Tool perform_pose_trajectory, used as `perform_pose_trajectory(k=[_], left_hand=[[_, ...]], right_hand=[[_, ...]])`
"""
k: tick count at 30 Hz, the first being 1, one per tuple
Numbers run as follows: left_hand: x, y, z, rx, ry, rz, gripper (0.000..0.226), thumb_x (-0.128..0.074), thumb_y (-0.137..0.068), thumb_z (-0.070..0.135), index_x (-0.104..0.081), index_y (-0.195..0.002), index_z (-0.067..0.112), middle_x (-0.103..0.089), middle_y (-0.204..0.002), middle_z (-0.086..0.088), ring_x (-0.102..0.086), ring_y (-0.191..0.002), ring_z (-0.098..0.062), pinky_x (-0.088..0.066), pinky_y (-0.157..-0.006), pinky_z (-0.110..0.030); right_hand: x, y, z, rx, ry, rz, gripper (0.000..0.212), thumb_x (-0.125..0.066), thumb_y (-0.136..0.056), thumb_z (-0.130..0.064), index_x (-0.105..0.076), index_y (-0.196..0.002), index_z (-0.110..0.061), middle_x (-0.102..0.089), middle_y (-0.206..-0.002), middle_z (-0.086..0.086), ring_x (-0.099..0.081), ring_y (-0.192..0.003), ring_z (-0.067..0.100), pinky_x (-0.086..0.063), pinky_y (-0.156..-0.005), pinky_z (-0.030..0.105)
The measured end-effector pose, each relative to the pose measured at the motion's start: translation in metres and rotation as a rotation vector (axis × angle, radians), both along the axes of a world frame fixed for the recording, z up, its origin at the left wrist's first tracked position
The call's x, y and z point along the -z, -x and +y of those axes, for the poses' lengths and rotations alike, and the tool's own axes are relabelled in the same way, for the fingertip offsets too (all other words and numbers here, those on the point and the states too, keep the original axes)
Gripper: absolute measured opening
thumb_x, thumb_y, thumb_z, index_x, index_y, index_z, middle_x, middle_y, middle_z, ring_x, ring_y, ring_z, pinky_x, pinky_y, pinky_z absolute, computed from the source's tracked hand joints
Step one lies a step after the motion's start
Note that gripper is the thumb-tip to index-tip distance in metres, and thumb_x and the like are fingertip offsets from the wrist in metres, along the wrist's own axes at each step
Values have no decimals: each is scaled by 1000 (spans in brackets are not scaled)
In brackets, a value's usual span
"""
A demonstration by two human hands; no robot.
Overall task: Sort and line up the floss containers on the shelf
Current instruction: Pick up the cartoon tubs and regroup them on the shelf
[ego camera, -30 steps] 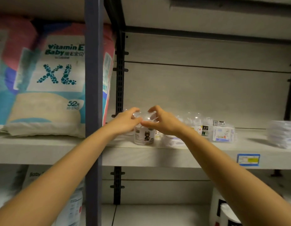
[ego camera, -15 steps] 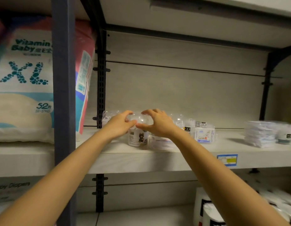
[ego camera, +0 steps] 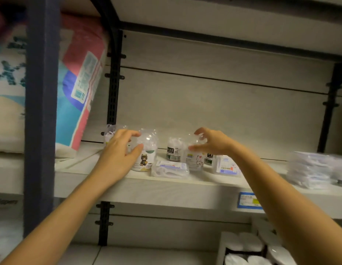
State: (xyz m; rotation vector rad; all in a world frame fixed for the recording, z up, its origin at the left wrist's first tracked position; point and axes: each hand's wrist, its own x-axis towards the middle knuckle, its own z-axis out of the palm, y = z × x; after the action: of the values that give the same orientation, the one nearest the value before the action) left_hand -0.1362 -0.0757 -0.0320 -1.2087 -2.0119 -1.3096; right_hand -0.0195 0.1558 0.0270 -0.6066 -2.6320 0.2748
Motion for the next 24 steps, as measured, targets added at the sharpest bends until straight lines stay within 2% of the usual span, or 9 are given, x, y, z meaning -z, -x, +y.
perform_pose_trajectory(k=[3, 6, 8, 9, 11, 14, 17, 20, 24], left_hand=[[-1, -10, 2, -94, -40, 58, 31, -54, -90, 23, -53, -120, 15, -45, -129, -1, -44, -121, -20, -40, -100, -38], [-12, -27, 5, -99, -113, 154, 32, -55, -89, 19, -53, -121, 15, -45, -117, 8, -44, -116, -19, -40, -93, -32], [-24, -38, 6, 2, -110, 163, 37, -57, -89, 20, -51, -125, 19, -45, -116, 13, -47, -110, -10, -41, -87, -17], [-29, -44, 7, 100, -77, 120, 44, -60, -87, 23, -48, -129, 23, -46, -119, 15, -49, -107, -2, -40, -84, -7], [-38, -55, 9, 349, 17, -44, 69, -68, -76, 30, -37, -137, 34, -44, -128, 20, -47, -110, 10, -40, -84, 1], [-40, -64, 13, 597, 125, -215, 98, -77, -66, 18, -21, -141, 47, -36, -132, 27, -48, -111, 13, -46, -83, -4], [-34, -70, 14, 720, 161, -266, 105, -79, -62, 9, -20, -142, 47, -42, -136, 20, -59, -110, -2, -52, -85, -18], [-28, -72, 12, 716, 172, -239, 105, -80, -63, 7, -22, -141, 48, -47, -132, 18, -60, -109, -9, -54, -85, -23], [-29, -69, 4, 681, 195, -197, 105, -82, -61, 11, -23, -139, 50, -49, -130, 21, -59, -111, -6, -52, -89, -21]], right_hand=[[1, 0, 1, -52, 42, 0, 65, -64, -83, -41, -36, -135, -14, -48, -137, 14, -54, -114, 29, -44, -95, 38], [-10, -9, -5, -72, 14, 104, 66, -62, -83, -44, -36, -135, -12, -49, -135, 14, -52, -115, 29, -43, -91, 35], [-29, -23, -13, -101, 35, 194, 67, -63, -81, -47, -38, -134, -15, -52, -131, 12, -55, -110, 26, -46, -91, 35], [-39, -32, -18, -131, 82, 224, 66, -63, -79, -48, -39, -132, -17, -54, -126, 10, -58, -105, 24, -49, -92, 37], [-55, -52, -31, -219, 222, 218, 65, -64, -76, -48, -42, -130, -19, -58, -117, 7, -62, -96, 18, -54, -86, 33], [-61, -77, -48, -332, 335, 52, 68, -60, -65, -51, -48, -126, -22, -64, -110, 4, -66, -94, 15, -56, -78, 24], [-54, -87, -58, -387, 334, -32, 60, -57, -63, -50, -51, -118, -26, -67, -106, 0, -68, -90, 12, -57, -73, 20], [-48, -89, -61, -390, 334, -43, 54, -56, -62, -49, -50, -113, -30, -66, -104, -1, -68, -88, 11, -57, -69, 18], [-46, -85, -69, -376, 320, -28, 57, -56, -62, -50, -48, -114, -29, -64, -101, -2, -67, -85, 11, -57, -67, 17]])
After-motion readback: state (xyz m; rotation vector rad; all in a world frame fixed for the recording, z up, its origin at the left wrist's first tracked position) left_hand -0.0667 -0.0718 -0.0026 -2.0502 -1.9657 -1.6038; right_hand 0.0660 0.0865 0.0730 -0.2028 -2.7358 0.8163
